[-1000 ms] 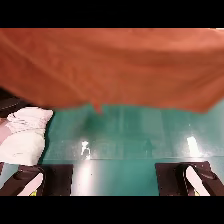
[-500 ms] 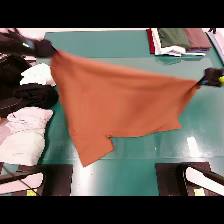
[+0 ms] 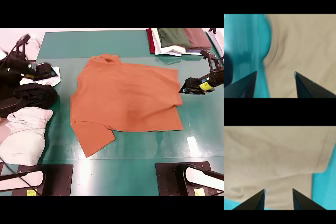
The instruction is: Fold the shirts.
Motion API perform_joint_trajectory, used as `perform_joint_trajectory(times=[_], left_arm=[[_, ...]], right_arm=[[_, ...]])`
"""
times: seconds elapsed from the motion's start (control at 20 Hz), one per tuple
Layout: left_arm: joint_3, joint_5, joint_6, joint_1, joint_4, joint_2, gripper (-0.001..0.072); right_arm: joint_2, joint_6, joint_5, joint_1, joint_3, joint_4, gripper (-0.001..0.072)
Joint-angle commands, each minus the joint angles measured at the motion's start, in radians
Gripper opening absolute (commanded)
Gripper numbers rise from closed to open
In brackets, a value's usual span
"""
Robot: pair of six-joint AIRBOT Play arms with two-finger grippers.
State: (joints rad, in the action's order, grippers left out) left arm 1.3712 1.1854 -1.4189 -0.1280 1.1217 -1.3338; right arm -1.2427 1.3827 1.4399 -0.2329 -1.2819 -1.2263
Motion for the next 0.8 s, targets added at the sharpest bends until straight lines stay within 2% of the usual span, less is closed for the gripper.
perform_joint_trajectory(times=[0.0, 0.15, 0.3, 0.5, 0.6, 0.75], left_arm=[[-0.300, -0.004, 0.000, -0.030, 0.016, 0.150, 0.0539], [-0.601, -0.097, -0.013, -0.011, -0.013, 0.263, 0.0539], [-0.746, -0.135, -0.012, 0.025, -0.060, 0.272, 0.0539], [-0.785, -0.271, -0.022, 0.153, -0.105, 0.266, 0.0539], [-0.785, -0.343, -0.078, 0.199, -0.106, 0.262, 0.0539], [-0.784, -0.364, -0.099, 0.212, -0.148, 0.262, 0.0538]], right_arm=[[0.126, -0.015, -0.013, 0.002, 0.135, 0.053, 0.0376], [0.230, -0.014, -0.065, -0.003, 0.234, 0.108, 0.0376], [0.282, -0.014, -0.079, 0.002, 0.261, 0.135, 0.0376], [0.302, -0.011, -0.074, 0.002, 0.261, 0.136, 0.0376], [0.301, -0.011, -0.058, 0.000, 0.261, 0.135, 0.0376], [0.301, -0.011, -0.053, -0.001, 0.261, 0.135, 0.0376]])
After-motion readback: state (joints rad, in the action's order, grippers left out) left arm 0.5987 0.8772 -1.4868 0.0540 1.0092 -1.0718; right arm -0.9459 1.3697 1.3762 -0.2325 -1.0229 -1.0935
